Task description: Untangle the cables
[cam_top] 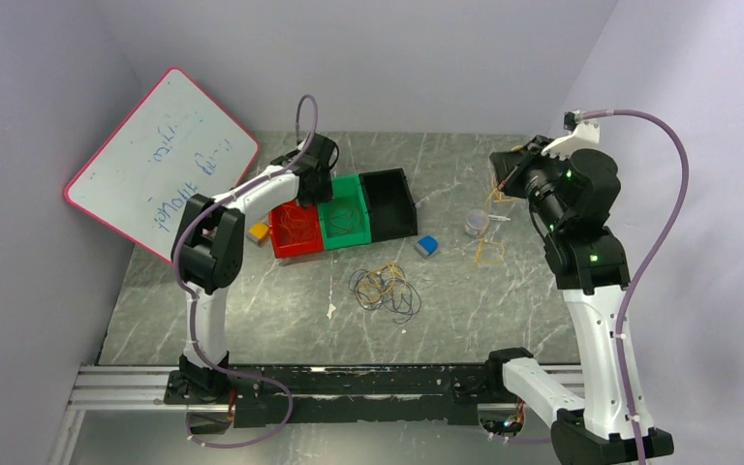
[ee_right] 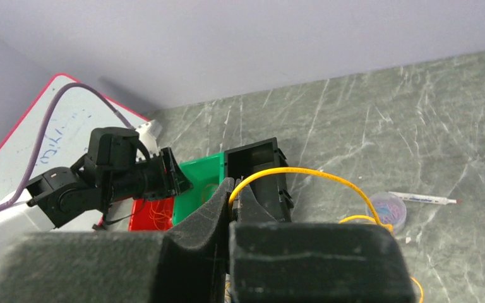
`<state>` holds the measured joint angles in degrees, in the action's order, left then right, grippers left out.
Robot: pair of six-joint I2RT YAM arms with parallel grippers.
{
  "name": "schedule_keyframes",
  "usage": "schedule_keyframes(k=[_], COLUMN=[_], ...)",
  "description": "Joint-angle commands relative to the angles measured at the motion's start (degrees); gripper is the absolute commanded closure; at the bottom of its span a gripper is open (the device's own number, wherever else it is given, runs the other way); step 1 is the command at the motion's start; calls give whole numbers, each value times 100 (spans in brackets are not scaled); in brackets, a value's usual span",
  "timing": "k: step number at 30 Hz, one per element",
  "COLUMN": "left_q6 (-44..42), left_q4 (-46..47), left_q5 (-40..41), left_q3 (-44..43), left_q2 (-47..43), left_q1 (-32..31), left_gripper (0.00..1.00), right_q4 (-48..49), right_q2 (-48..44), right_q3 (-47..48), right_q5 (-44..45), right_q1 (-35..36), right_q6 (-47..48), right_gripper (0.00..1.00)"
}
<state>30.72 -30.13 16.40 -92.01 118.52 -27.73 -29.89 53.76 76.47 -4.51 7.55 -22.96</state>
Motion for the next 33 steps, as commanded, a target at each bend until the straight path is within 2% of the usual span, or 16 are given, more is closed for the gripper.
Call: schedule_keyframes(k=[1,7,12,17,21,28,33], left_q6=[-167,-261,-242,-314,-637,-1109,-1282], left_q4=[16,-17,-150,130,452,1030,1130], left_q5=[-304,-339,-370,-786,-650,-390,-197], left_q3=[5,87,434,1351,2172,3442,3825], left_q2=[-664,-1227,-1891,-3053,-4003,-5399,-5838], left_q1=[26,52,292,712,816,874,883], left_gripper=[46,35,35,35,34,22,10], right_q4=[220,212,216,178,172,211,245], right_q2=[113,614,1114,1616,2018,2908,3562], right_q3=[361,898,1472,2018,2487,3269,3853], right_q5=[-380,-1033,-1433,-1689,-1870,-1751,-1524], right_q1=[-26,-27,-17,-2,96,724,1153], right_q6=[240,322,323,382,356,397,476], right_gripper=[100,100,100,100,100,100,100])
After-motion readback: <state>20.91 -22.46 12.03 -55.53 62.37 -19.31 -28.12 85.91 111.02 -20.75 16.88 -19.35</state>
